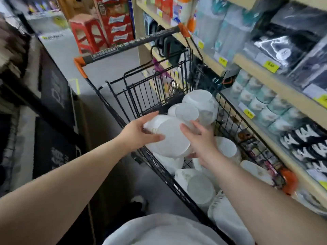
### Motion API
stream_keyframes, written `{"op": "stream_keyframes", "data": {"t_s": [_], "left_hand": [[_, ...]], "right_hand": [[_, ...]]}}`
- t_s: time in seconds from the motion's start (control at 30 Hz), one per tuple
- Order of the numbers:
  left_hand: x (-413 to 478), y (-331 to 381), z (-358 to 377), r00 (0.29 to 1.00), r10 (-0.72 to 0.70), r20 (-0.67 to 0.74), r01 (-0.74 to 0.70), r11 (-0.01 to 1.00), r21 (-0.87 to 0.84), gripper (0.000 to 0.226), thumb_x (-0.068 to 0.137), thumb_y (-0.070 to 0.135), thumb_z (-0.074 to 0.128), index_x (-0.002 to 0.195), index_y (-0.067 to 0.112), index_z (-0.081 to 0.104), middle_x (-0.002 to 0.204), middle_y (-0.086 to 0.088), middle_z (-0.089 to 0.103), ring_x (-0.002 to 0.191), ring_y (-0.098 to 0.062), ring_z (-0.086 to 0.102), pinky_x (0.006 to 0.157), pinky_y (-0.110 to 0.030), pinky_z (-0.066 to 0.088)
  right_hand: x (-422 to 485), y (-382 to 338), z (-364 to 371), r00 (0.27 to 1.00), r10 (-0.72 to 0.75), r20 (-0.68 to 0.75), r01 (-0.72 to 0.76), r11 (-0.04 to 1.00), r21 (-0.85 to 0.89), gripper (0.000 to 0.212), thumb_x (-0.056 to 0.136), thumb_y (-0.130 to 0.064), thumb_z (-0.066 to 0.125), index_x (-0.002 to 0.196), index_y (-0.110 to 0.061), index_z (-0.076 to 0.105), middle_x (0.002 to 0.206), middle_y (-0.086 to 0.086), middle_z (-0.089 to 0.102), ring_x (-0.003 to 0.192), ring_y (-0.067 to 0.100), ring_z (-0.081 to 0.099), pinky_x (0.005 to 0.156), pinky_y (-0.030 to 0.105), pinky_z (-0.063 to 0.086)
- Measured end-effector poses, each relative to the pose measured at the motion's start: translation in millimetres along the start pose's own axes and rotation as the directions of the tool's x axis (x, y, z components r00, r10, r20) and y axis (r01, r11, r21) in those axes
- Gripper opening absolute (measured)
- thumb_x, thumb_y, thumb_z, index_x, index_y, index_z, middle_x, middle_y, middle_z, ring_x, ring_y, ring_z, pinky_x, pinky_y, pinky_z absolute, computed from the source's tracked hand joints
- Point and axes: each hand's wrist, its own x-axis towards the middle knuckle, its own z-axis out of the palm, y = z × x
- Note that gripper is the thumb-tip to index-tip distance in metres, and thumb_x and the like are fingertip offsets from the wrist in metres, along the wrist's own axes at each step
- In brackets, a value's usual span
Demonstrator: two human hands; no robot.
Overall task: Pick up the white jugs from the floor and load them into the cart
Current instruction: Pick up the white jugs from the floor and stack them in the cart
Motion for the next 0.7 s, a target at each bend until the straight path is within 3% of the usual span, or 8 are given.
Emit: {"op": "stream_keyframes", "data": {"t_s": [0.07,0.13,0.2,0.27,0.33,0.5,0.6,0.7], "left_hand": [[33,-7,-11,0.994,-0.016,0.109,0.008,0.997,0.079,0.084,0.069,0.028,0.087,0.139,0.045,0.044,0.1,0.02,0.061,0.087,0.002,0.062,0.083,-0.021,0.05],[65,-16,-20,0.975,-0.035,0.22,-0.006,0.983,0.181,0.087,0.068,0.028,0.088,0.139,0.046,0.042,0.097,0.021,0.06,0.085,0.007,0.058,0.08,-0.018,0.048],[96,-23,-27,0.944,-0.063,0.323,-0.034,0.958,0.286,0.093,0.063,0.035,0.089,0.138,0.05,0.036,0.11,0.015,0.058,0.092,0.002,0.059,0.079,-0.017,0.051],[127,-33,-31,0.907,-0.078,0.415,-0.143,0.868,0.476,0.112,0.054,0.05,0.088,0.145,0.05,0.022,0.133,0.006,0.044,0.113,-0.009,0.051,0.098,-0.028,0.047],[149,-44,-32,0.865,-0.122,0.487,-0.256,0.727,0.637,0.124,0.053,0.059,0.084,0.15,0.044,0.008,0.139,0.0,0.03,0.127,-0.018,0.035,0.108,-0.035,0.034],[171,-59,-32,0.768,-0.241,0.594,-0.246,0.744,0.62,0.121,0.062,0.045,0.087,0.15,0.048,0.004,0.145,-0.004,0.019,0.133,-0.03,0.034,0.113,-0.042,0.032],[179,-59,-32,0.764,-0.246,0.597,-0.217,0.773,0.596,0.108,0.073,0.034,0.083,0.154,0.038,0.012,0.152,0.0,0.025,0.137,-0.026,0.034,0.105,-0.035,0.034],[185,-53,-33,0.78,-0.214,0.588,-0.228,0.777,0.587,0.095,0.079,0.033,0.078,0.154,0.031,0.02,0.152,0.003,0.037,0.136,-0.022,0.038,0.105,-0.033,0.035]], "right_hand": [[16,7,14,0.995,0.047,-0.086,-0.044,0.999,0.032,0.072,0.074,-0.06,0.071,0.136,-0.03,0.052,0.136,-0.006,0.053,0.122,0.021,0.054,0.099,0.045,0.049],[29,12,30,0.977,0.123,-0.172,-0.112,0.991,0.073,0.069,0.078,-0.056,0.071,0.137,-0.026,0.052,0.139,-0.004,0.052,0.123,0.02,0.052,0.1,0.038,0.045],[40,16,47,0.953,0.196,-0.233,-0.179,0.979,0.094,0.074,0.073,-0.062,0.071,0.136,-0.027,0.052,0.14,-0.004,0.052,0.124,0.022,0.052,0.101,0.042,0.046],[49,16,63,0.914,0.294,-0.28,-0.257,0.953,0.161,0.07,0.072,-0.061,0.072,0.132,-0.029,0.054,0.129,-0.008,0.058,0.114,0.022,0.058,0.091,0.048,0.053],[58,17,75,0.877,0.386,-0.286,-0.325,0.915,0.239,0.051,0.078,-0.051,0.073,0.122,-0.03,0.057,0.109,-0.011,0.062,0.096,0.02,0.062,0.076,0.047,0.058],[65,28,92,0.796,0.553,-0.246,-0.467,0.819,0.333,0.05,0.082,-0.041,0.073,0.126,-0.027,0.052,0.101,-0.004,0.062,0.094,0.028,0.064,0.073,0.056,0.056],[64,33,94,0.785,0.575,-0.231,-0.47,0.796,0.382,0.062,0.085,-0.027,0.073,0.141,-0.02,0.046,0.123,-0.002,0.058,0.098,0.024,0.061,0.078,0.049,0.055],[59,34,90,0.8,0.556,-0.224,-0.459,0.809,0.368,0.061,0.084,-0.019,0.072,0.14,-0.019,0.048,0.128,0.0,0.053,0.104,0.025,0.058,0.084,0.047,0.055]]}}
